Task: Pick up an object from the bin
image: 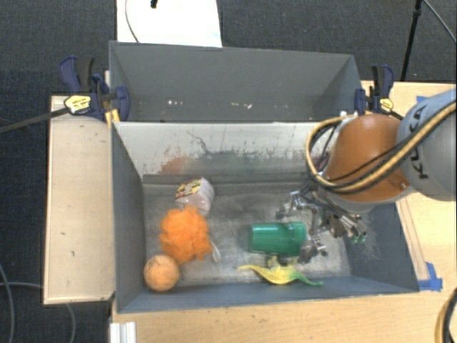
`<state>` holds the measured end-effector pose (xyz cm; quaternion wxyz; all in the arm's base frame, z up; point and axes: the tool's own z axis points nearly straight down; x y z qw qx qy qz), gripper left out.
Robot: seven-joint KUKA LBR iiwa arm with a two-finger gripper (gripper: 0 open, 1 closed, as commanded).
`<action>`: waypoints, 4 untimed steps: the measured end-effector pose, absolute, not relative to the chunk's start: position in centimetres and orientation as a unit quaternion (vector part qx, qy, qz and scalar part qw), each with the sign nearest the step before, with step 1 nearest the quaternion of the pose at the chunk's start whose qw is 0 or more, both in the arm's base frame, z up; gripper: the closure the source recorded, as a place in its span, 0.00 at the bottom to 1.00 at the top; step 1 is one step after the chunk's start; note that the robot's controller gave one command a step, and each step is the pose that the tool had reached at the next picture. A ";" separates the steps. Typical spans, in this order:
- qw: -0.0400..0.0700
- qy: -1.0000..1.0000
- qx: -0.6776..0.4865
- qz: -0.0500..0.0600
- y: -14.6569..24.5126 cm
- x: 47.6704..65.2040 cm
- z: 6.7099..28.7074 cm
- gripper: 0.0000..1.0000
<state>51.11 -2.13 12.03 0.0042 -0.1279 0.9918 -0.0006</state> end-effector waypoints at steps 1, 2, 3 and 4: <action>0.005 0.995 -0.099 -0.002 -1.7 50.2 9.4 1.00; 0.005 0.995 -0.099 -0.002 -1.7 50.2 9.4 1.00; 0.000 0.995 -0.101 0.000 -0.8 49.9 12.9 1.00; -0.002 0.994 -0.112 0.000 0.3 48.9 20.9 1.00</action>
Offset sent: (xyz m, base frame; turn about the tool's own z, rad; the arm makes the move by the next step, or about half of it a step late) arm 0.0000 0.0000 0.0000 0.0000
